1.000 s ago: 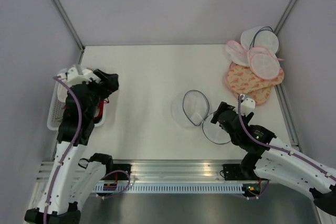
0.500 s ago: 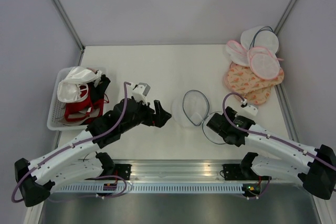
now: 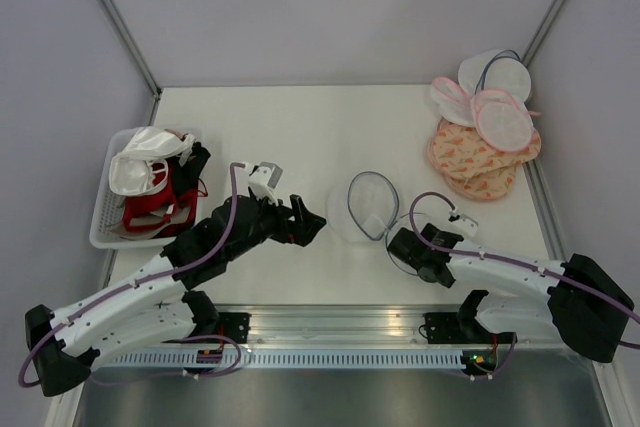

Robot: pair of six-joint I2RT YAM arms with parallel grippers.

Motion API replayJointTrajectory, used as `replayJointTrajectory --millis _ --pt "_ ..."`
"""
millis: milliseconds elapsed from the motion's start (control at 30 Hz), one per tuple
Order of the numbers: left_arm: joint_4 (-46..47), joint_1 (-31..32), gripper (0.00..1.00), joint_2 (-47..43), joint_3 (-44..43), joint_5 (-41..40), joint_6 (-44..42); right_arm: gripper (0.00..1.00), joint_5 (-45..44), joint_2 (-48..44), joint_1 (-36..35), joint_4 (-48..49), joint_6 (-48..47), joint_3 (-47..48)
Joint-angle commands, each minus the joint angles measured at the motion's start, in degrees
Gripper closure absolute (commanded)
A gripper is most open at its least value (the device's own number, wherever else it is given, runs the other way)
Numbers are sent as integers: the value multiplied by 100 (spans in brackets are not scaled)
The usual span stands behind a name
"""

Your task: Unzip the laundry bag and remove the bra

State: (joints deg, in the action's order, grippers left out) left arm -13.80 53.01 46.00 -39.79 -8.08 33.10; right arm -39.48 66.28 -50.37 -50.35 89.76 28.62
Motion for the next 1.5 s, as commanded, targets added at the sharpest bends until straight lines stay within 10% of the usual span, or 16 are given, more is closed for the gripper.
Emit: replayJointTrajectory --millis 0,100,300,533,933,1200,1467 --pt "238 25 0 -152 103 -185 -164 28 -76 -124 -8 675 139 -93" --pt "246 25 0 -161 147 -194 -103 71 -164 -405 -8 746 112 -216" --pt "246 25 1 -135 95 -124 -76 99 -384 -1204 -17 571 -300 -235" --pt "202 25 2 -188 94 -115 -58 100 -1034 -1926 -17 -45 -1720 853" --pt "430 16 0 356 305 -1544 126 100 -2151 805 -8 104 -3746 3078" --pt "2873 -168 9 1155 1158 -2208 -489 100 -2222 703 -8 561 -4281 3071" --pt "5018 -1214 14 2922 1360 -337 -191 100 -2143 281 -17 535 -4467 2948"
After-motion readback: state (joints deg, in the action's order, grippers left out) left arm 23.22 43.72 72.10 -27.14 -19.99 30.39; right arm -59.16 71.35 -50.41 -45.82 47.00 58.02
